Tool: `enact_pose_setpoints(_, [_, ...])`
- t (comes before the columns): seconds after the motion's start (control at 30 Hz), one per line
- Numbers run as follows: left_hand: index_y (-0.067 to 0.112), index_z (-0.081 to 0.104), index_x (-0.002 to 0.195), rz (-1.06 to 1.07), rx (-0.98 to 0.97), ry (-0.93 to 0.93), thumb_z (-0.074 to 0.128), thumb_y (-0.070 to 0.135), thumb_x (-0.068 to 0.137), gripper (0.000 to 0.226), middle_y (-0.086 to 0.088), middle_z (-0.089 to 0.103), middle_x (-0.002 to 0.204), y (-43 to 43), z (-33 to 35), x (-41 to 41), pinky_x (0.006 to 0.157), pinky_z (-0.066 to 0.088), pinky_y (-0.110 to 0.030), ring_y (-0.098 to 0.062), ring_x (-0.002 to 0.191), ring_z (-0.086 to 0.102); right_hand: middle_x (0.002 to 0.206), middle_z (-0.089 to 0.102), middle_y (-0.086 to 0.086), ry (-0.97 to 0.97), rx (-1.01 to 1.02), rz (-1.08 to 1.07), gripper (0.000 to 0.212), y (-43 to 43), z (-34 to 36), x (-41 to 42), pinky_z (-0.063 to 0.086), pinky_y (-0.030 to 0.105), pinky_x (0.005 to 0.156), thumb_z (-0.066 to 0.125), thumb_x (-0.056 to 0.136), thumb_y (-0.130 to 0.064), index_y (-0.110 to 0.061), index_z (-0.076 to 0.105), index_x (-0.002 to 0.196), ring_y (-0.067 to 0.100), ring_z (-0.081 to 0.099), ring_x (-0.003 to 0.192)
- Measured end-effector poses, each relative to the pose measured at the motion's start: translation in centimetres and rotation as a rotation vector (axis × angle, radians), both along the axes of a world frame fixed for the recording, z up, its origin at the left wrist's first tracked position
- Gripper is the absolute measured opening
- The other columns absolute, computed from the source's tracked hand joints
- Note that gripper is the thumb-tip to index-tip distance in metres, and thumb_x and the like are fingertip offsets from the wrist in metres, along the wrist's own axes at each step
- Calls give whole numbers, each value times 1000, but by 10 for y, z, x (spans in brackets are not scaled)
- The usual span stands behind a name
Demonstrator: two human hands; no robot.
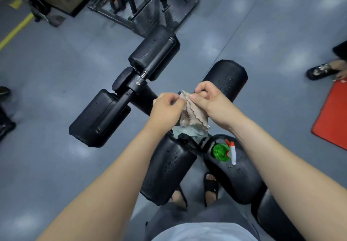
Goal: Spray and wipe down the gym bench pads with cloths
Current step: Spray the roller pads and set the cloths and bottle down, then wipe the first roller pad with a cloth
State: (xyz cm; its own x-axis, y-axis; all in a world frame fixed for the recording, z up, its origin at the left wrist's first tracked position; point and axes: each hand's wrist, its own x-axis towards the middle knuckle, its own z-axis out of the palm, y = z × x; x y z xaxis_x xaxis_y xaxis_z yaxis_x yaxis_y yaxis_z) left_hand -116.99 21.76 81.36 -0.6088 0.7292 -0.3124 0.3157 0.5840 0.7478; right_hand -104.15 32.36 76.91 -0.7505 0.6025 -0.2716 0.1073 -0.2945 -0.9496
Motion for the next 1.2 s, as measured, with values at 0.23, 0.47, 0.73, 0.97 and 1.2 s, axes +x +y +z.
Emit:
enact_pose_setpoints(0.23, [21,40,66,-34,81,29,51,25,97,33,19,45,54,4,-3,51,55,35,-19,-2,54,40,73,62,0,-206,72,-205,19,1,-28,68,55,36,74,70,95,-27,-20,57,82,11,59,67])
enact_pose_setpoints(0.47, [18,40,77,-59,4,110,53,24,94,23,8,41,66,3,-20,73,57,35,-30,-12,61,38,76,62,0,-756,87,-107,22,-11,-127,141,49,36,76,63,91,-32,-20,53,76,23,58,79])
enact_pose_setpoints(0.73, [15,44,93,-49,-66,61,52,20,96,10,8,49,80,-7,-32,85,62,41,-24,-6,68,46,101,60,-4,-876,43,-2,57,-44,-158,146,46,35,80,76,78,-64,-18,56,105,19,57,95])
enact_pose_setpoints(0.97, [26,47,96,-19,-66,47,49,21,96,5,10,54,81,-9,-33,84,67,47,-30,-8,69,51,93,73,0,-830,-17,3,38,-43,-156,142,61,42,77,58,80,-56,-20,60,92,22,70,81])
enact_pose_setpoints(1.2, [26,67,91,-16,-79,-50,49,20,93,19,7,60,74,-9,-35,84,68,51,-28,-7,67,54,94,63,0,-876,50,151,35,-48,-154,146,47,30,60,75,84,-40,-21,54,104,17,62,78])
